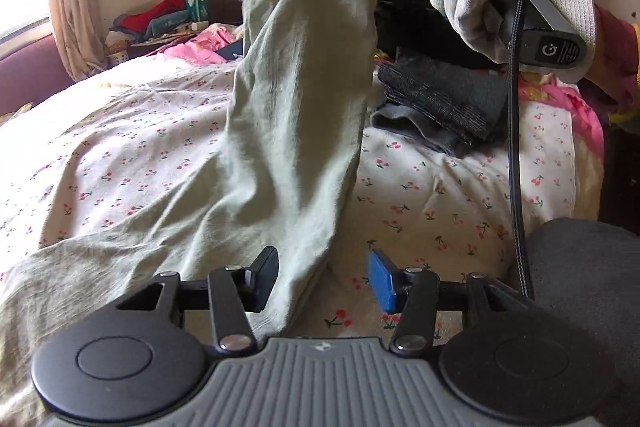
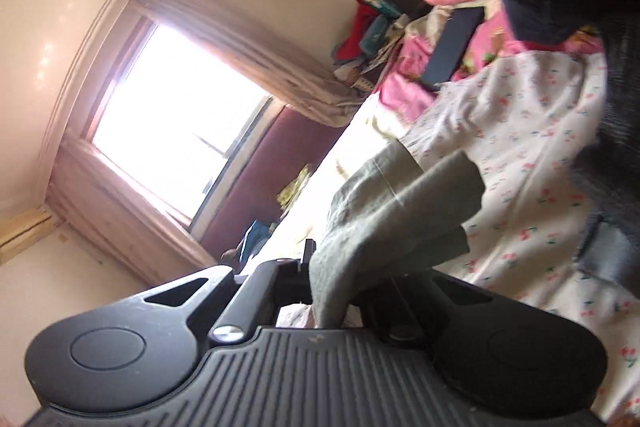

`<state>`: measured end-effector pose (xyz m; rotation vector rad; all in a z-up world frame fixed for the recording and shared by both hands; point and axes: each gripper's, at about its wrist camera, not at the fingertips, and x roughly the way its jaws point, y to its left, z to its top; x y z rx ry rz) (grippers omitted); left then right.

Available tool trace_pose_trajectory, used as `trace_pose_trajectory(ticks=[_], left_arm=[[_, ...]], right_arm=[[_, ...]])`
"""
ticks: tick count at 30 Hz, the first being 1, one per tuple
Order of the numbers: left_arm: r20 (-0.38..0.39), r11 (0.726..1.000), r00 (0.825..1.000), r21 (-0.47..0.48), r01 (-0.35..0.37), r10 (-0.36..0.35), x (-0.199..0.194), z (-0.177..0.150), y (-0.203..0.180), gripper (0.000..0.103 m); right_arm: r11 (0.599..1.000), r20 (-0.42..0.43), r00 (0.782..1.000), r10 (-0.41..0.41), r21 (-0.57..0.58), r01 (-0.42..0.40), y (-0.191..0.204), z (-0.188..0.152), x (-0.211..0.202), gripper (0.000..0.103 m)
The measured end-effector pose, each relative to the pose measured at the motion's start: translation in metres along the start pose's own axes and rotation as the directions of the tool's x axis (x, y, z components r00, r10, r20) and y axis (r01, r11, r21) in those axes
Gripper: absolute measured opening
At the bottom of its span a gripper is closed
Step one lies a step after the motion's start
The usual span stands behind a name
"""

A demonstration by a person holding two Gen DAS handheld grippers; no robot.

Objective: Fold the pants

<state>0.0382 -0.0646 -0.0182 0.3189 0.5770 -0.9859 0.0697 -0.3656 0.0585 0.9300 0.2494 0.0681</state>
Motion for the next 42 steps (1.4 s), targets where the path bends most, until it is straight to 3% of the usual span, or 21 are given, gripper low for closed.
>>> trace_pose_trajectory(ticks=[2,4,6,9,10,13,17,22,23,25,27,30,33,35,39,42], left_arm=[[0.026,0.997,0.998,-0.046,-0.063,0.064,-0.027,-0.009,0.016,0.062],[0.035,0.982,0.988,-0.119,-0.144,0.149,-0.061,-0.024,0.038,0.062],[0.068,0.953,0.974,-0.235,-0.193,0.214,-0.101,-0.038,0.064,0.062],[0.08,0.89,0.921,-0.301,-0.341,0.38,-0.151,-0.06,0.09,0.062],[0.065,0.875,0.909,-0.306,-0.374,0.411,-0.162,-0.068,0.097,0.062],[-0.022,0.836,0.889,-0.33,-0.439,0.458,-0.178,-0.099,0.115,0.062],[-0.081,0.791,0.883,-0.411,-0.452,0.462,-0.191,-0.139,0.125,0.062],[-0.061,0.761,0.884,-0.483,-0.432,0.463,-0.2,-0.16,0.127,0.062],[-0.057,0.76,0.884,-0.488,-0.43,0.464,-0.201,-0.162,0.127,0.062],[-0.05,0.754,0.881,-0.496,-0.43,0.47,-0.203,-0.166,0.13,0.062],[-0.041,0.746,0.88,-0.513,-0.425,0.473,-0.207,-0.169,0.131,0.062],[-0.038,0.733,0.877,-0.533,-0.423,0.478,-0.212,-0.176,0.134,0.062],[-0.05,0.724,0.871,-0.533,-0.437,0.489,-0.217,-0.183,0.131,0.062],[-0.053,0.719,0.87,-0.54,-0.437,0.49,-0.22,-0.188,0.13,0.062],[-0.051,0.712,0.868,-0.549,-0.438,0.495,-0.229,-0.195,0.127,0.062],[-0.055,0.712,0.87,-0.55,-0.436,0.49,-0.234,-0.203,0.126,0.062]], right_arm=[[0.99,-0.099,0.993,0.058,-0.125,-0.071,0.054,-0.026,0.029,0.005],[0.965,-0.203,0.973,0.106,-0.213,-0.15,0.098,-0.058,0.062,0.005],[0.921,-0.33,0.934,0.14,-0.303,-0.245,0.142,-0.12,0.097,0.005],[0.869,-0.506,0.852,0.139,-0.349,-0.349,0.187,-0.2,0.142,0.005],[0.838,-0.562,0.819,0.119,-0.385,-0.386,0.203,-0.24,0.155,0.005],[0.747,-0.633,0.773,0.047,-0.491,-0.448,0.23,-0.327,0.169,0.005],[0.685,-0.675,0.735,-0.064,-0.565,-0.459,0.234,-0.392,0.167,0.007],[0.668,-0.677,0.73,-0.099,-0.589,-0.456,0.231,-0.407,0.163,0.01],[0.645,-0.661,0.742,-0.112,-0.617,-0.452,0.236,-0.405,0.165,0.01],[0.544,-0.62,0.773,-0.132,-0.697,-0.466,0.246,-0.412,0.159,0.01],[0.463,-0.605,0.784,-0.135,-0.739,-0.49,0.256,-0.422,0.153,0.018],[0.401,-0.603,0.788,-0.125,-0.757,-0.516,0.266,-0.435,0.147,0.02],[0.351,-0.608,0.786,-0.11,-0.764,-0.542,0.272,-0.45,0.14,0.037],[0.315,-0.603,0.79,-0.111,-0.775,-0.548,0.273,-0.459,0.135,0.04],[0.288,-0.634,0.769,-0.08,-0.753,-0.592,0.275,-0.456,0.115,0.044],[0.303,-0.646,0.761,-0.064,-0.739,-0.602,0.276,-0.441,0.1,0.048]])
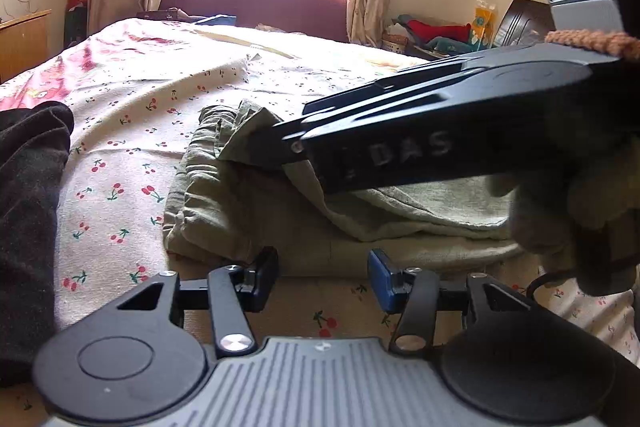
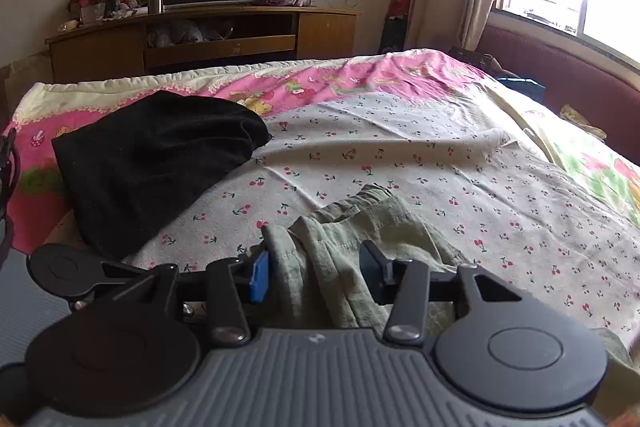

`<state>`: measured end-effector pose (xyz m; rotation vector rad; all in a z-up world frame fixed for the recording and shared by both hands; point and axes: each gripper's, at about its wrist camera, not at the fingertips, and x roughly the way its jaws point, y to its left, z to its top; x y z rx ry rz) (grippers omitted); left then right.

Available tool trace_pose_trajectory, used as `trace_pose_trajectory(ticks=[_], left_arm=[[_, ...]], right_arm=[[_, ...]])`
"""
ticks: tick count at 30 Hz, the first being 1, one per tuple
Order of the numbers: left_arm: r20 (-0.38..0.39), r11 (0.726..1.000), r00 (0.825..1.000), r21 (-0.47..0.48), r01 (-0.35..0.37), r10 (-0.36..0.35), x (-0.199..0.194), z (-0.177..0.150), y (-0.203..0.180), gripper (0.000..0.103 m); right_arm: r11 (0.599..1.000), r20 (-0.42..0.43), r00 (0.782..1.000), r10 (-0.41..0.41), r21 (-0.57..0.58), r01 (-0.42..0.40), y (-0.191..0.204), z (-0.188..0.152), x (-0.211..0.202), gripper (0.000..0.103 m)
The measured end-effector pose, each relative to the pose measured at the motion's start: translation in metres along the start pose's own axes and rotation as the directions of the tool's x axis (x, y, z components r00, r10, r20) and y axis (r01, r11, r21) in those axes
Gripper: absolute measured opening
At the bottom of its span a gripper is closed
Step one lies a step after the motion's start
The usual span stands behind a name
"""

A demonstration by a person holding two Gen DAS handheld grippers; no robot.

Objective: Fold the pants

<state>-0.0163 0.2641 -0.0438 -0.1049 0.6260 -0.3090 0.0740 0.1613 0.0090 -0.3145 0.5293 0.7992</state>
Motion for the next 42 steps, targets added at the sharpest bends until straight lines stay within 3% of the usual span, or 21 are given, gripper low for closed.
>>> trace_pose_trajectory(ticks=[3,7,11,16,22,28,33,35,36,37,39,42], left_arm=[[-0.009,1.0,1.0,-0.01,0.001,-0.001,-0.009,-0.009,0.006,0.062],[-0.004,0.999,1.0,-0.028,-0.017,0.017,-0.019,-0.007,0.01,0.062],[0.06,0.998,0.997,-0.042,-0.045,0.048,-0.034,0.004,0.011,0.062],[0.132,0.996,0.988,-0.063,-0.067,0.075,-0.02,0.03,0.006,0.062],[0.022,0.975,0.99,-0.18,-0.134,0.14,0.019,0.037,0.011,0.062],[0.02,0.946,0.989,-0.293,-0.136,0.149,0.014,0.037,0.006,0.062],[0.0,0.918,0.984,-0.361,-0.165,0.177,0.038,0.043,0.002,0.062],[0.004,0.898,0.981,-0.404,-0.174,0.192,0.043,0.041,0.006,0.049],[0.006,0.891,0.983,-0.423,-0.166,0.186,0.044,0.04,0.008,0.025],[0.015,0.88,0.987,-0.454,-0.138,0.162,0.043,0.039,0.013,0.016],[0.055,0.863,0.987,-0.495,-0.102,0.148,0.031,0.035,0.017,0.016],[0.123,0.888,0.974,-0.446,-0.115,0.188,0.003,0.036,0.003,0.016]], right_arm=[[0.998,0.008,0.999,0.048,0.033,-0.048,-0.007,0.0,-0.02,0.052],[0.995,-0.01,0.999,0.047,0.089,-0.046,-0.024,0.0,-0.03,0.052],[0.993,-0.055,0.998,-0.014,0.113,0.02,-0.048,0.0,-0.022,0.052],[0.985,-0.109,0.994,0.021,0.175,-0.001,-0.071,0.0,-0.001,0.052],[0.981,-0.086,0.996,0.01,0.192,0.007,-0.077,-0.004,-0.007,0.052],[0.98,-0.086,0.996,0.018,0.197,-0.001,-0.091,-0.011,-0.002,0.052],[0.983,-0.082,0.997,0.014,0.182,0.001,-0.106,-0.011,0.006,0.052],[0.983,-0.075,0.997,0.013,0.184,0.001,-0.11,-0.013,0.004,0.052],[0.982,-0.07,0.997,0.011,0.187,0.002,-0.112,-0.013,0.002,0.052],[0.982,-0.065,0.998,0.011,0.191,0.002,-0.114,-0.014,0.0,0.052],[0.981,-0.053,0.998,0.016,0.193,-0.006,-0.118,-0.013,-0.004,0.052],[0.986,-0.03,0.999,0.021,0.168,-0.015,-0.121,-0.007,-0.006,0.052]])
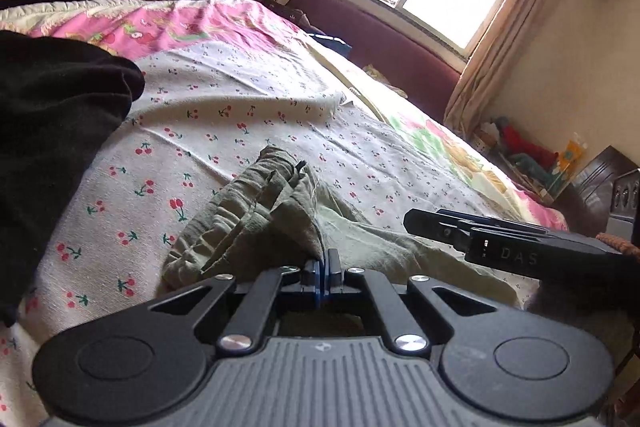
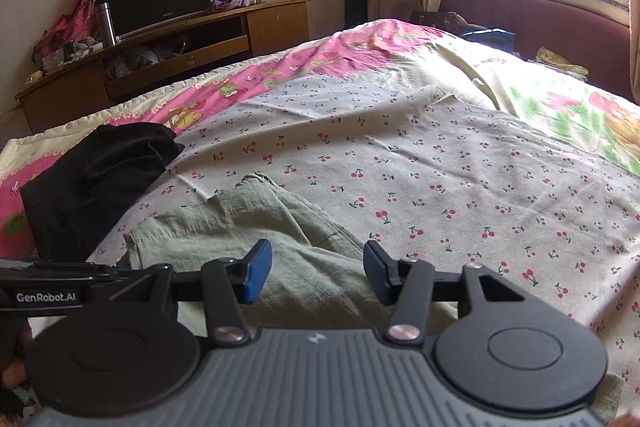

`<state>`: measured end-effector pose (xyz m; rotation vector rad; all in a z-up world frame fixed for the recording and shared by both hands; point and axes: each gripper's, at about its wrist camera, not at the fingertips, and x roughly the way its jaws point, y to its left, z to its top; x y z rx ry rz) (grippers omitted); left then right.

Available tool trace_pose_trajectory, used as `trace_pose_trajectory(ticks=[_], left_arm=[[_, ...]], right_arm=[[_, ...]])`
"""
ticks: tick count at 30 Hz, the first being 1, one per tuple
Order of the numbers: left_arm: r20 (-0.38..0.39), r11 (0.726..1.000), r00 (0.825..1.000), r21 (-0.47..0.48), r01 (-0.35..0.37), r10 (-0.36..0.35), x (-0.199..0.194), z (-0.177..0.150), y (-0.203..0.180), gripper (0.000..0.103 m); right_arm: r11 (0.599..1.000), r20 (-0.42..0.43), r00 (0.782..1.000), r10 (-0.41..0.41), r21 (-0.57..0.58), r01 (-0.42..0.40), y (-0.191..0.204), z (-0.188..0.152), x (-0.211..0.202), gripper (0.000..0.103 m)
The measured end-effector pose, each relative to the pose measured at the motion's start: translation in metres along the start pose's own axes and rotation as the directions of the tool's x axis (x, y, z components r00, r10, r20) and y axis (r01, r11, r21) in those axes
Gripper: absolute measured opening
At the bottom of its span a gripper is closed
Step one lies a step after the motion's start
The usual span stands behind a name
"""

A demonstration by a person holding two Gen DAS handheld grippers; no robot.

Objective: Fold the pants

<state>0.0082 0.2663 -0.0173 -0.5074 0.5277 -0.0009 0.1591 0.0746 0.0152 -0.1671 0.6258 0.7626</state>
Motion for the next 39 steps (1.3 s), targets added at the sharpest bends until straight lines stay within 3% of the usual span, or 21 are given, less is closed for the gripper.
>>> trace_pose_trajectory(ticks=[2,5,9,12,18,20,22,25,29,32,35,39], left_arm=[[0.007,1.0,1.0,0.026,0.002,-0.002,-0.011,-0.004,-0.004,0.016],[-0.046,1.0,0.999,-0.007,-0.017,0.017,-0.006,-0.018,0.005,0.016],[-0.112,0.991,0.994,-0.134,-0.029,0.014,0.007,-0.032,0.033,0.017],[-0.099,0.988,0.995,-0.155,-0.016,0.001,0.007,-0.032,0.038,0.019],[-0.09,0.992,0.996,-0.129,0.001,-0.012,0.009,-0.032,0.04,0.022],[-0.096,0.993,0.995,-0.121,0.002,-0.014,0.01,-0.032,0.041,0.022],[-0.096,0.995,0.995,-0.098,0.001,-0.011,0.01,-0.032,0.039,0.023],[-0.097,0.997,0.995,-0.072,-0.003,-0.004,0.012,-0.031,0.037,0.023],[-0.104,0.998,0.995,-0.06,-0.002,-0.005,0.015,-0.028,0.037,0.023],[-0.077,0.999,0.997,-0.044,-0.005,0.002,0.01,-0.022,0.033,0.023],[-0.022,0.999,1.0,-0.035,0.001,-0.001,0.007,-0.01,0.029,0.024],[-0.012,0.999,1.0,-0.025,-0.026,0.026,0.022,-0.002,0.03,0.024]], right_arm=[[1.0,0.002,1.0,0.017,-0.02,-0.017,0.002,0.005,0.003,0.052],[0.997,-0.022,0.998,0.058,-0.052,-0.059,0.009,0.012,0.017,0.052],[0.982,-0.092,0.981,0.17,-0.071,-0.177,0.021,0.019,0.049,0.059],[0.96,-0.166,0.953,0.252,-0.078,-0.267,0.023,0.026,0.079,0.061],[0.898,-0.252,0.869,0.426,0.0,-0.44,0.012,0.043,0.117,0.061],[0.875,-0.306,0.831,0.464,0.011,-0.484,0.012,0.045,0.125,0.051],[0.864,-0.349,0.813,0.467,-0.015,-0.503,0.013,0.046,0.127,0.041],[0.853,-0.374,0.796,0.475,-0.027,-0.522,0.014,0.047,0.124,0.011],[0.87,-0.375,0.804,0.462,0.015,-0.493,0.014,0.046,0.124,0.007],[0.886,-0.277,0.846,0.455,0.046,-0.462,0.006,0.055,0.106,0.006],[0.891,-0.175,0.873,0.454,0.077,-0.448,-0.006,0.071,0.087,0.006],[0.896,-0.136,0.886,0.444,0.073,-0.438,-0.012,0.09,0.095,0.006]])
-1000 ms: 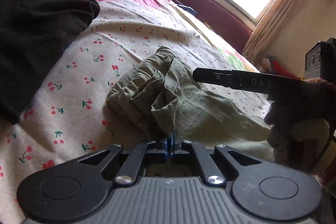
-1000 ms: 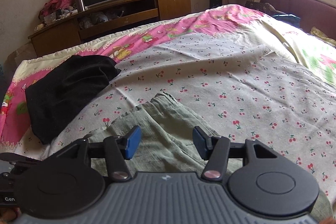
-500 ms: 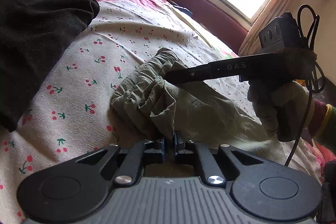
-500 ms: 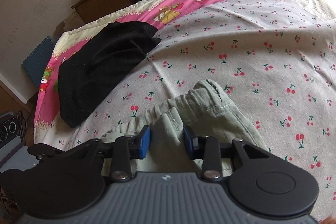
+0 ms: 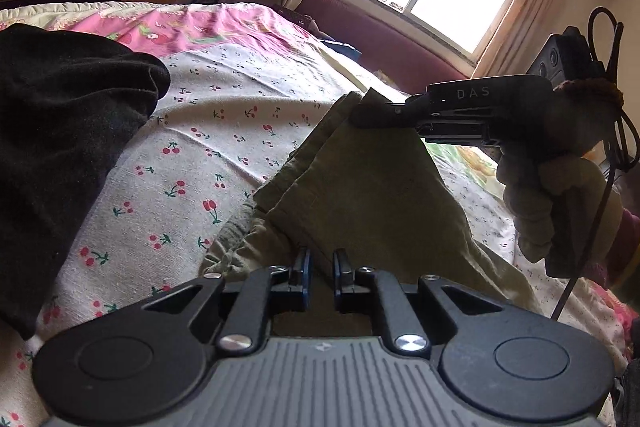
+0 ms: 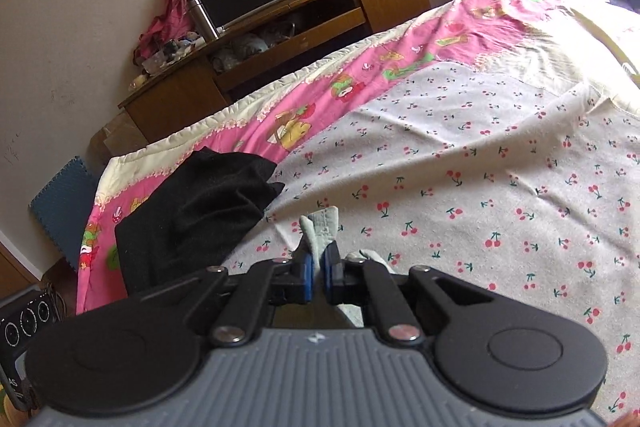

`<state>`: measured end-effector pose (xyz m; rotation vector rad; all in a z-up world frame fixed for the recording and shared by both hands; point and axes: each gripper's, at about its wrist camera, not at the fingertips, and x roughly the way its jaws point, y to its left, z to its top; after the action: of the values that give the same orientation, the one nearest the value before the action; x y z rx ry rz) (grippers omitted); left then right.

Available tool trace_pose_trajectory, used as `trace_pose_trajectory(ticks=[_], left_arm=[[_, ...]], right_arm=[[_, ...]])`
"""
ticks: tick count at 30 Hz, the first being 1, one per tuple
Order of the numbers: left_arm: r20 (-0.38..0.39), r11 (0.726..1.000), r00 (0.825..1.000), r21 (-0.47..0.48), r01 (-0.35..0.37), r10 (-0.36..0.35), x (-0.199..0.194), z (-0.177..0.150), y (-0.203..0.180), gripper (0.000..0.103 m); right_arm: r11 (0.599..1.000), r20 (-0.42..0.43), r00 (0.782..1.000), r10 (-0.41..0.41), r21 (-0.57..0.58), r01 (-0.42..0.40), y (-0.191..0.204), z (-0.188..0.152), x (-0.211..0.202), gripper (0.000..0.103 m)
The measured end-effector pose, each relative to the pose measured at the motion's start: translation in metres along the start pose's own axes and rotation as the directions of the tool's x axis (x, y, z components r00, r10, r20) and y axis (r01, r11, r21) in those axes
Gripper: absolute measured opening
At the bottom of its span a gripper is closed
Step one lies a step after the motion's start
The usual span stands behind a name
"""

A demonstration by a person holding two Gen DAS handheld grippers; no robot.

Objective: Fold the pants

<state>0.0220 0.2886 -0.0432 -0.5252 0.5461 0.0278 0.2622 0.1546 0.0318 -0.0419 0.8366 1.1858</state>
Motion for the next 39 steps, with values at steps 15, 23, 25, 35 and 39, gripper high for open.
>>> trace_pose_trajectory(ticks=[15,23,25,35,39], left_arm=[[-0.039,0.997,0.999,0.081,-0.009,0.012,-0.001,-0.002,-0.01,0.028],[-0.058,0.974,0.995,0.206,0.096,-0.085,0.015,-0.009,-0.058,0.032],[-0.088,0.96,0.993,0.262,0.101,-0.081,0.027,-0.015,-0.073,0.035],[-0.198,0.9,0.98,0.43,0.064,0.025,0.029,-0.041,-0.099,0.038],[-0.192,0.88,0.981,0.471,0.067,0.027,0.028,-0.035,-0.113,0.038]], right_arm=[[0.96,0.153,0.949,-0.275,-0.002,0.279,-0.001,-0.046,-0.045,0.05],[0.79,0.147,0.803,-0.577,0.349,0.504,-0.022,-0.165,-0.193,0.051],[0.728,0.105,0.771,-0.628,0.429,0.535,-0.025,-0.196,-0.21,0.051],[0.653,0.208,0.937,-0.28,0.757,0.027,-0.059,-0.283,-0.206,0.055],[0.563,0.305,0.933,-0.189,0.812,-0.151,-0.069,-0.293,-0.192,0.041]])
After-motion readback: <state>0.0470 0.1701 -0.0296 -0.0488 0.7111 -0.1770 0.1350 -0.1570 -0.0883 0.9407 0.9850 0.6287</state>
